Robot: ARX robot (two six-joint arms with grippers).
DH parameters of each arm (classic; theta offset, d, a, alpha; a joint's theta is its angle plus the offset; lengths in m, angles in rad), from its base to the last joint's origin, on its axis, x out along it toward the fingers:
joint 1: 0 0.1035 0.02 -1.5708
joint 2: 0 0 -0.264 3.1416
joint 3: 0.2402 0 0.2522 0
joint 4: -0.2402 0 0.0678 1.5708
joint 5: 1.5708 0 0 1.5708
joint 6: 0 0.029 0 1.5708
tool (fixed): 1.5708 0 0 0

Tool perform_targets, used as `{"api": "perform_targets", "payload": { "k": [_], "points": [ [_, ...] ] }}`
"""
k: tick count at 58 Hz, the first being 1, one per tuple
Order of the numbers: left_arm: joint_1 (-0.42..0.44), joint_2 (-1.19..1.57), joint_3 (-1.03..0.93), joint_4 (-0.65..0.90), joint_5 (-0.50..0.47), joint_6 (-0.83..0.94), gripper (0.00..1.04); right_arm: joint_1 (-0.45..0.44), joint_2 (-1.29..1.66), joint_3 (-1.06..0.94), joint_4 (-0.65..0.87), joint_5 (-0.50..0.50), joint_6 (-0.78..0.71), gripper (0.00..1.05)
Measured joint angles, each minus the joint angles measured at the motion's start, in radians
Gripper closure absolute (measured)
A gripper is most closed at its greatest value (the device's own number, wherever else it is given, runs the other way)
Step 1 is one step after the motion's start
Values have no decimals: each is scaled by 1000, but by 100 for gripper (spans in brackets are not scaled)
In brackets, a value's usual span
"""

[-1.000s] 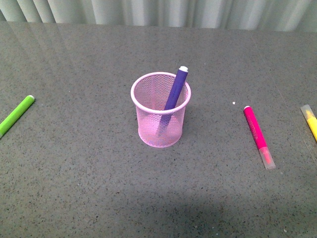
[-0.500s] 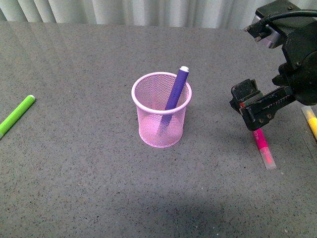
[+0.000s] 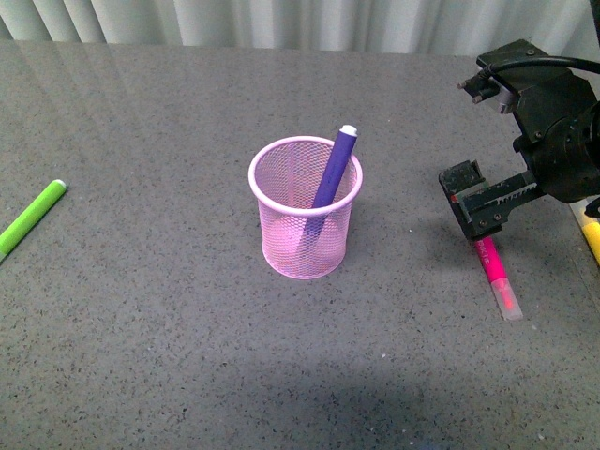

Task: Insert purple and pink pens into pink cup

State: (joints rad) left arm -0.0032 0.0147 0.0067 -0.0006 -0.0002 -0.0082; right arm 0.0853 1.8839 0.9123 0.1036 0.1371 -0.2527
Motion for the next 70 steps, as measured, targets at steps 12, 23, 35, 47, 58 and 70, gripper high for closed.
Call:
{"api": "perform_targets", "payload": {
  "k": [12, 23, 35, 47, 58, 70],
  "points": [
    [0, 0, 0, 0, 0, 0, 8, 28, 39, 29, -1, 18, 79, 7],
    [0, 0, 0, 0, 0, 0, 8, 35, 87, 51, -10, 44, 125, 7],
    [0, 0, 0, 0, 0, 0, 8, 29, 107, 65, -26, 67, 150, 9],
    [0, 0, 0, 0, 0, 0, 8, 30, 114, 65, -40, 69, 163, 35],
    [0, 0, 0, 0, 0, 0, 8, 33, 116, 65, -55, 67, 167, 65],
    [0, 0, 0, 0, 0, 0, 8, 38, 114, 63, -63, 62, 179, 95]
  ]
}}
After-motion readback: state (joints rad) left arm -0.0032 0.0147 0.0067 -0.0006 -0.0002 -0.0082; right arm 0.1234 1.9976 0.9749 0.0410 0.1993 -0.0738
